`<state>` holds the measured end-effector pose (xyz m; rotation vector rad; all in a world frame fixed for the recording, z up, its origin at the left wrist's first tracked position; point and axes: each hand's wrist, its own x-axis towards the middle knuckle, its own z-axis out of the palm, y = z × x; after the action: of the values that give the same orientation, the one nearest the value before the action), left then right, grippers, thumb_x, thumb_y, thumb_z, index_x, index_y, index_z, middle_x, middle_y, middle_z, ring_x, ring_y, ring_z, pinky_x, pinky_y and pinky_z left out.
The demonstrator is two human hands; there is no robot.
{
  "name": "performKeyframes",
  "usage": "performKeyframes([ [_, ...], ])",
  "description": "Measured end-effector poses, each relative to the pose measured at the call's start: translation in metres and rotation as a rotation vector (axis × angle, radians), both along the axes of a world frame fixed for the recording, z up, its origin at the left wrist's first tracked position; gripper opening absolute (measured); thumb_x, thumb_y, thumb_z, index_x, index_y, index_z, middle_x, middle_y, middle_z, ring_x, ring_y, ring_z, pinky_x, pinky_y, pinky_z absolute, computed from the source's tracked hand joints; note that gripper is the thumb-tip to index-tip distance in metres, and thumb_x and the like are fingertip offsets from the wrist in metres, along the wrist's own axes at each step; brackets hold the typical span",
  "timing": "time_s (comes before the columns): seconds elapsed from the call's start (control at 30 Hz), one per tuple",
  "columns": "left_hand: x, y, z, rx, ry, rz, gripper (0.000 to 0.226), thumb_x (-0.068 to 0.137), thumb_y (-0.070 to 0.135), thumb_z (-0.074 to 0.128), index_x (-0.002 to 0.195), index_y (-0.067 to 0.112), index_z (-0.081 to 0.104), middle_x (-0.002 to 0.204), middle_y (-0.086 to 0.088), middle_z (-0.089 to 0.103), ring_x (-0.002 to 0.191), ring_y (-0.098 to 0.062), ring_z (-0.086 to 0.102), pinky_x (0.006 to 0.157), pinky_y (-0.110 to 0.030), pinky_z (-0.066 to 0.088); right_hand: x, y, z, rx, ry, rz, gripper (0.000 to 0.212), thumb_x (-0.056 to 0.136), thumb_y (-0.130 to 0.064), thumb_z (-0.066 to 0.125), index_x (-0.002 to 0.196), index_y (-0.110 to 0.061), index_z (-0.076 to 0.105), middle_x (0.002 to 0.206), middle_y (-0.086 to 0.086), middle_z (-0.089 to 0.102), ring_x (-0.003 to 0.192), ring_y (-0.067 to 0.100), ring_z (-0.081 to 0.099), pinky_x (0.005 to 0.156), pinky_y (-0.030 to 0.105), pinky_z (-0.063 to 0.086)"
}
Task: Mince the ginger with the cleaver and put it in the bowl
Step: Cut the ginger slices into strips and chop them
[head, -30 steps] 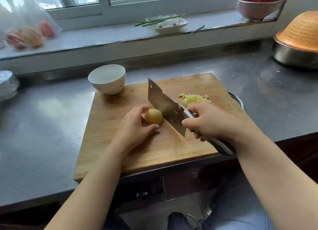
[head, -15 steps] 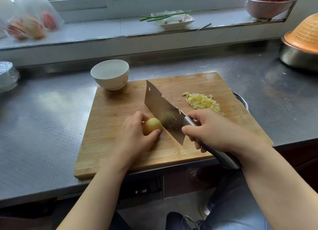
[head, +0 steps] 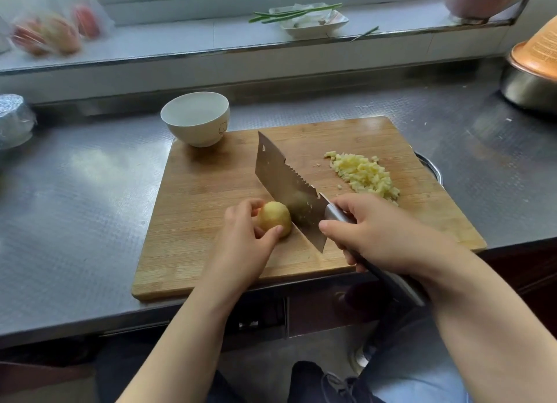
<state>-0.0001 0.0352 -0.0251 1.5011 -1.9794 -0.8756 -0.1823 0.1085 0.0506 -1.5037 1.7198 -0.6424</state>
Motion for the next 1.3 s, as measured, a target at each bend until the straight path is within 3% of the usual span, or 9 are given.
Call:
performKeyframes([
  [0.1,0.002,0.001,-0.001,-0.168,-0.103,0.029,0.045,0.085,0.035,0.069,0.125,0.029,0.048,0.122,0.004,0.044,0.107,-0.017,0.053,0.094,-0.033,0.044,-0.002,-0.003,-0.001,-0.003,0.035,0.065,0.021,0.097,-0.021,0.057,0.076,-0.018,0.052,0.061,0.005,0.059,0.052,0.014,0.059,0.053,0.034,0.052],
  [0.17,0.004,-0.002,-0.005,-0.276,-0.12,-0.006,0.046,0.083,0.031,0.071,0.124,0.026,0.051,0.124,0.004,0.046,0.117,-0.018,0.043,0.1,-0.03,0.036,-0.001,-0.007,-0.001,-0.002,0.058,0.087,0.02,0.097,-0.021,0.055,0.078,-0.019,0.052,0.065,0.001,0.059,0.054,0.011,0.06,0.054,0.032,0.054],
  [0.33,0.006,-0.005,-0.009,-0.472,-0.061,-0.096,0.031,0.081,0.025,0.073,0.109,0.019,0.061,0.116,0.001,0.054,0.11,-0.017,0.047,0.093,-0.026,0.037,-0.001,-0.018,0.008,0.092,0.115,0.113,0.015,0.098,-0.016,0.049,0.085,-0.024,0.047,0.076,0.006,0.06,0.056,0.014,0.064,0.054,0.03,0.057],
  [0.47,0.001,-0.015,-0.002,-0.656,-0.126,-0.12,0.02,0.09,0.028,0.054,0.093,0.01,0.062,0.1,-0.005,0.057,0.093,-0.02,0.05,0.081,-0.025,0.04,0.01,-0.027,0.01,0.114,0.282,0.113,0.007,0.095,-0.018,0.048,0.1,-0.02,0.053,0.067,0.004,0.061,0.045,0.012,0.06,0.044,0.026,0.051],
  [0.67,-0.003,-0.021,0.002,-0.655,-0.159,-0.19,0.017,0.087,0.024,0.049,0.089,0.01,0.059,0.095,-0.004,0.056,0.088,-0.021,0.049,0.076,-0.03,0.042,0.015,-0.038,0.011,0.085,0.299,0.056,0.013,0.096,-0.018,0.046,0.102,-0.011,0.055,0.067,0.009,0.061,0.05,0.019,0.061,0.045,0.027,0.052],
  [0.8,-0.004,-0.022,0.01,-0.603,-0.222,-0.22,0.007,0.087,0.016,0.057,0.09,0.011,0.059,0.1,-0.003,0.057,0.092,-0.021,0.05,0.076,-0.034,0.045,0.015,-0.038,0.028,0.028,0.254,0.048,0.011,0.097,-0.017,0.046,0.097,-0.014,0.056,0.064,0.006,0.058,0.045,0.014,0.056,0.041,0.024,0.047],
  [0.9,-0.004,-0.025,0.011,-0.604,-0.244,-0.217,0.011,0.088,0.019,0.052,0.089,0.011,0.06,0.096,-0.003,0.057,0.088,-0.023,0.051,0.07,-0.039,0.047,0.017,-0.04,0.035,0.04,0.256,0.07,0.01,0.098,-0.018,0.048,0.1,-0.014,0.056,0.064,0.006,0.058,0.042,0.013,0.055,0.041,0.024,0.047],
  [1.13,-0.003,-0.025,0.009,-0.625,-0.221,-0.205,0.006,0.088,0.015,0.057,0.089,0.011,0.061,0.095,-0.003,0.058,0.086,-0.023,0.051,0.068,-0.037,0.045,0.02,-0.047,0.035,0.083,0.293,0.084,0.017,0.098,-0.018,0.048,0.109,-0.008,0.057,0.063,0.009,0.06,0.042,0.015,0.056,0.041,0.024,0.049],
  [1.3,-0.002,-0.025,0.006,-0.634,-0.173,-0.208,0.01,0.087,0.018,0.055,0.09,0.01,0.062,0.095,-0.004,0.059,0.086,-0.024,0.052,0.07,-0.035,0.044,0.02,-0.055,0.039,0.137,0.344,0.111,0.016,0.098,-0.018,0.049,0.101,-0.005,0.056,0.07,0.013,0.063,0.046,0.018,0.06,0.041,0.024,0.05],
])
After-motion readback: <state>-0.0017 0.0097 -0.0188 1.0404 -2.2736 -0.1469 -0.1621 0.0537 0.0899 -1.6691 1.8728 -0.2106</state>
